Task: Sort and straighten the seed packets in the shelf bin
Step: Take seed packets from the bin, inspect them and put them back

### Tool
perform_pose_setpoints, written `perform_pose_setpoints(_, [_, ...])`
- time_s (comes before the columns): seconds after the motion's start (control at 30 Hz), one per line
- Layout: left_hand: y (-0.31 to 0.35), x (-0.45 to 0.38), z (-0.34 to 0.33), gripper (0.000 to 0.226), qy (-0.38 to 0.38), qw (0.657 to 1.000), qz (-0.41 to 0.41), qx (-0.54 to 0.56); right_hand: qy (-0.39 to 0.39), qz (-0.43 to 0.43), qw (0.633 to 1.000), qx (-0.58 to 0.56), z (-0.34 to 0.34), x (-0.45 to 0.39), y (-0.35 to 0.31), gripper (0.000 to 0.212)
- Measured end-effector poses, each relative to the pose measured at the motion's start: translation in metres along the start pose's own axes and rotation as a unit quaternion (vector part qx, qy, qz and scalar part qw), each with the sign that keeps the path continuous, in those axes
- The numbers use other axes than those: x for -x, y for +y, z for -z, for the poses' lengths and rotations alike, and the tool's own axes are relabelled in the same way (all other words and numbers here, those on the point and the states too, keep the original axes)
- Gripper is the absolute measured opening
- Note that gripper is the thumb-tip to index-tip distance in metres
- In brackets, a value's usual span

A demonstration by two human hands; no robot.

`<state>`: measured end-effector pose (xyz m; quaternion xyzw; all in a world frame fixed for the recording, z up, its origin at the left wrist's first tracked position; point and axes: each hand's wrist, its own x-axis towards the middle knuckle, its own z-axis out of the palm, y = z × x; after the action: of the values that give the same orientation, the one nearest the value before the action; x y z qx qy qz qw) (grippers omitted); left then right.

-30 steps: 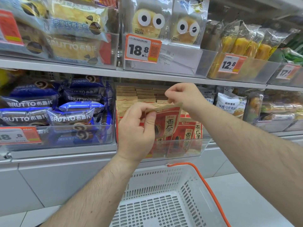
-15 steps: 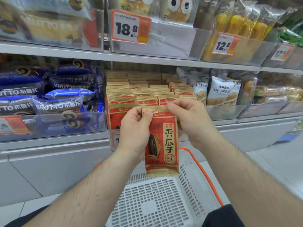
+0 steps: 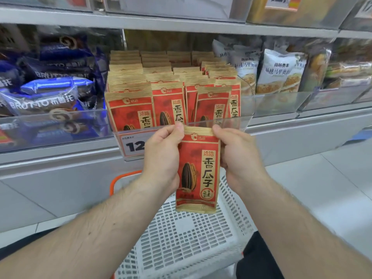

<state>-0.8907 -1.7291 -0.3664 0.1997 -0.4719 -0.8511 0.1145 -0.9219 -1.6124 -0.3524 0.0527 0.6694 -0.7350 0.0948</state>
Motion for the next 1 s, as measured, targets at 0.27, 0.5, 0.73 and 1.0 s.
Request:
perform_pose_setpoints(0.27, [-0.012, -0.002, -0.005, 0.017, 0.010, 1.000, 0.015, -0.005, 0.022, -0.039, 0.997, -0.060, 0.005, -0.005, 0.005, 0.018])
perform_pose_setpoints(0.5, [-0.010, -0.004, -0.001, 0.022, -0.032, 0.997, 0.063, -0.017, 0.019, -0.028, 0.999, -0.017, 0.008, -0.008, 0.006, 0.018])
perform_pose_setpoints(0.73, [-0.015, -0.001, 0.004, 0.030, -0.079, 0.990, 0.100, -0.055, -0.009, -0.003, 0.999, 0.044, 0.017, -0.009, 0.002, 0.030])
perform_pose_setpoints(1.0, [-0.006, -0.004, 0.003, 0.030, -0.067, 0.992, 0.106, -0.019, -0.120, 0.013, 0.969, 0.217, 0.033, -0.001, 0.004, 0.039])
